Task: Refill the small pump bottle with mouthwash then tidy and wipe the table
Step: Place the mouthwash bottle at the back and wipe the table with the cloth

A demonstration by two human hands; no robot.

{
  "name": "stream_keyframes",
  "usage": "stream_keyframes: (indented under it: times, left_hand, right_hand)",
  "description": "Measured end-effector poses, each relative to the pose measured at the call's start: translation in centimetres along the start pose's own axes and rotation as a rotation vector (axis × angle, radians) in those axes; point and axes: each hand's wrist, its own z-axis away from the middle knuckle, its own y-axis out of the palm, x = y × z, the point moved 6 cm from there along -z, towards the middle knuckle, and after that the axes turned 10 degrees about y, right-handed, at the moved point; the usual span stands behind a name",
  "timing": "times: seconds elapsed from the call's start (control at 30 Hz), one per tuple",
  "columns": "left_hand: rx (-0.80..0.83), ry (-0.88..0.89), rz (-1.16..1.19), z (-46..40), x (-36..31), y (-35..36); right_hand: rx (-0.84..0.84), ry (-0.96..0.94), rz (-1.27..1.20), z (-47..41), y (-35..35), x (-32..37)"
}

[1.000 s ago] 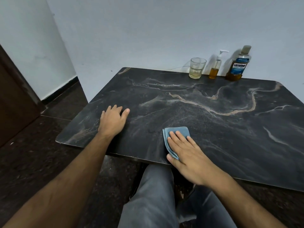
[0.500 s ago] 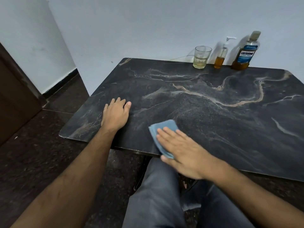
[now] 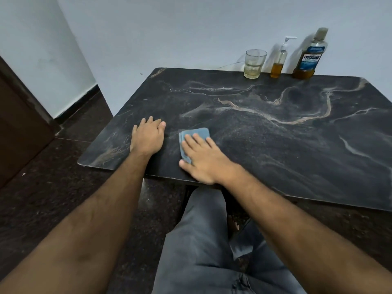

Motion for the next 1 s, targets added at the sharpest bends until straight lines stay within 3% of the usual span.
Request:
stream_keyframes:
  times: [0.13, 0.3, 0.43, 0.53, 0.73, 1.0]
  left_hand:
    - [-0.009, -0.003, 0.022, 0.0, 0.2, 0.0]
    - [-0.002, 0.017, 0.008, 0.0, -0.3, 0.0]
    - [-0.020, 0.058, 0.010, 0.2, -1.1, -0.2]
    - [-0.025, 0.088, 0.011, 0.0, -2.2, -0.3]
    - [0.048, 0.179, 0.067, -1.9, -5.5, 1.0]
    - [0.042, 0.176, 0.100, -3.8, -4.2, 1.3]
  right_hand:
    - [-0.016, -0.097, 0.046, 7.3, 0.7, -1.4]
    - [0.036, 0.022, 0.087, 11.4, 0.5, -8.5]
    - [0.100, 0.250, 0.049, 9.6, -0.1, -14.7]
    - [0.080, 0.382, 0.016, 7.1, -0.8, -15.5]
    - [-0.061, 0.231, 0.033, 12.6, 0.9, -14.0]
    - [0.037, 0.520, -0.012, 10.0, 0.1, -26.8]
